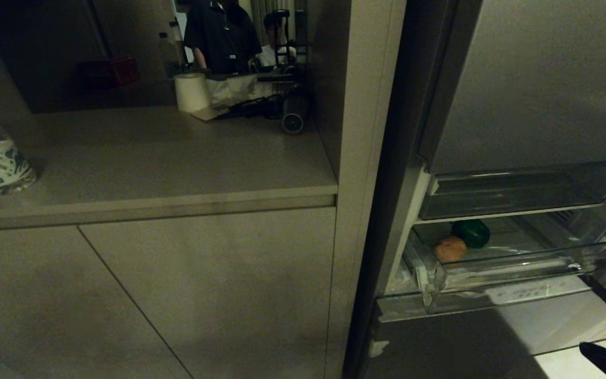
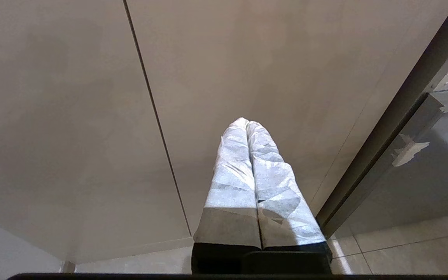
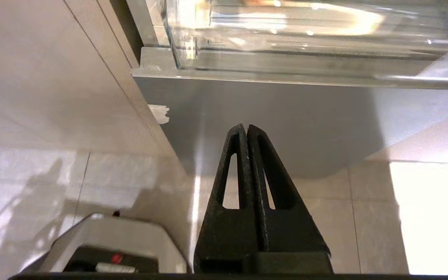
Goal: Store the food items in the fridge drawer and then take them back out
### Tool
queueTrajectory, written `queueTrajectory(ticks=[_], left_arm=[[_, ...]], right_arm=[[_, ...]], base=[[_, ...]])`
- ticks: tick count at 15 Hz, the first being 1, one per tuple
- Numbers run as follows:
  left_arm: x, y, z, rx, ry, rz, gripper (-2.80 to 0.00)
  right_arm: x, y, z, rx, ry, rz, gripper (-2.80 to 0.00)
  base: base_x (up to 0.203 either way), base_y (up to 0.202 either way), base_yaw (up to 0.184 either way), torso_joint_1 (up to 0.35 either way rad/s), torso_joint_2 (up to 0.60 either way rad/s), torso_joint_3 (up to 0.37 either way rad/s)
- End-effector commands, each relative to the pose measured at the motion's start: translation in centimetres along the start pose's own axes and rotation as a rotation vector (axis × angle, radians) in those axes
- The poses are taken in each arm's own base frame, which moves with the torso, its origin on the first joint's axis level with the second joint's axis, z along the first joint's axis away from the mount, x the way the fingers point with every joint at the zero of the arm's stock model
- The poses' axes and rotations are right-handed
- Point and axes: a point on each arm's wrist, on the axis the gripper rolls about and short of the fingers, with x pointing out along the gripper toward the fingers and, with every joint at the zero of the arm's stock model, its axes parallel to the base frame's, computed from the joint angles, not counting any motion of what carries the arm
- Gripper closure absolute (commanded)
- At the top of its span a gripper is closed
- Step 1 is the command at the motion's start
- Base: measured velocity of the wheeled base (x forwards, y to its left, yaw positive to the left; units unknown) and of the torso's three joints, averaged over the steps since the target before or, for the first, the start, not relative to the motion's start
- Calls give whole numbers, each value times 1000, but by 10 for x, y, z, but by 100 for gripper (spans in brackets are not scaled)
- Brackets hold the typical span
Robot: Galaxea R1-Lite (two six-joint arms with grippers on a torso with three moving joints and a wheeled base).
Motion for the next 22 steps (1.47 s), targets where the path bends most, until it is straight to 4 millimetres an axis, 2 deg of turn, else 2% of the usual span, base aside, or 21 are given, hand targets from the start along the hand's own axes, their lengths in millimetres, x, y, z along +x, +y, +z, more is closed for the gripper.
queueTrajectory(ticks=[1, 3, 5, 13, 19, 22], left_arm=[[0, 0, 0, 0, 0, 0, 0], [0, 0, 0, 0, 0, 0, 0], [0, 0, 0, 0, 0, 0, 0], [0, 0, 0, 0, 0, 0, 0], [0, 0, 0, 0, 0, 0, 0], [0, 0, 0, 0, 0, 0, 0]], right_arm=[[47, -1, 26, 5, 141, 9, 0], [72, -3, 47, 13, 154, 12, 0], [90, -4, 63, 26, 146, 10, 0], [144, -8, 75, 58, 216, -1, 0], [161, -13, 88, 67, 194, -15, 0], [167, -14, 87, 68, 205, -16, 0]], base=[[0, 0, 0, 0, 0, 0], [0, 0, 0, 0, 0, 0], [0, 0, 0, 0, 0, 0], [0, 0, 0, 0, 0, 0], [0, 0, 0, 0, 0, 0], [0, 0, 0, 0, 0, 0]])
